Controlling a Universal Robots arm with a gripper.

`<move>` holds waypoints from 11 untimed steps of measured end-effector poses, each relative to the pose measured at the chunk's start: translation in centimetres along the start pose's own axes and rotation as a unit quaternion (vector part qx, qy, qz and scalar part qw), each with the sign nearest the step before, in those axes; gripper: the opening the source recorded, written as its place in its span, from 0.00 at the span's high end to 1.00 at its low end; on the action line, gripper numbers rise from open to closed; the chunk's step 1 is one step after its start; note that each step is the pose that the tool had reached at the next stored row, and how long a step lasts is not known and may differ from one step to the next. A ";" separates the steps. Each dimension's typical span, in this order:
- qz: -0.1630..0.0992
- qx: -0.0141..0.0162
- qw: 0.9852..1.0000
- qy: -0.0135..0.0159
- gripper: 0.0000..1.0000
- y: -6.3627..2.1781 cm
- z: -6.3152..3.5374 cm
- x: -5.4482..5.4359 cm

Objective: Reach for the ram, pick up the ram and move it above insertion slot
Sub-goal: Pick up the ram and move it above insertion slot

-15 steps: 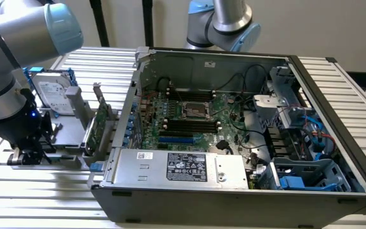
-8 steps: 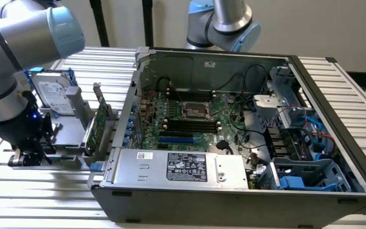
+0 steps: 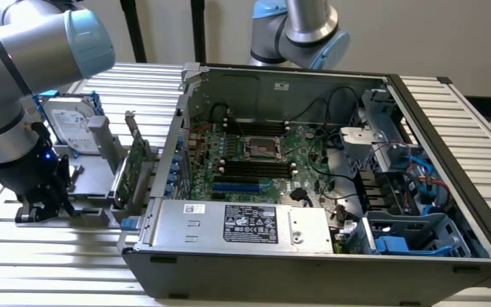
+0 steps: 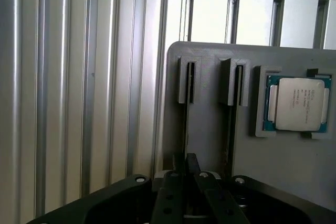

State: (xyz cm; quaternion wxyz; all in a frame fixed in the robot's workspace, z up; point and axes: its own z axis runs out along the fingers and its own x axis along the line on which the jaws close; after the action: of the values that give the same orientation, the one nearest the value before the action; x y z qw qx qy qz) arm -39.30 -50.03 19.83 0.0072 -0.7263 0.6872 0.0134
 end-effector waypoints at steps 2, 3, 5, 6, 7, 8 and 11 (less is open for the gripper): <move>0.000 0.000 1.000 0.000 0.87 0.00 0.00 0.0; 0.000 0.000 1.000 0.000 0.87 0.00 0.00 0.0; 0.000 0.000 1.000 0.000 0.87 0.00 0.00 0.0; 0.000 0.000 1.000 0.000 0.87 0.00 0.00 0.0; 0.000 0.000 1.000 0.000 0.87 0.00 0.00 0.0; 0.000 0.000 1.000 0.000 0.87 0.00 0.00 0.0; 0.000 0.000 1.000 0.000 0.87 0.00 -0.02 0.0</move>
State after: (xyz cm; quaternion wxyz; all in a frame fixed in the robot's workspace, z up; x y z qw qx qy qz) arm -39.29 -50.02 19.85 0.0073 -0.7263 0.6872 0.0134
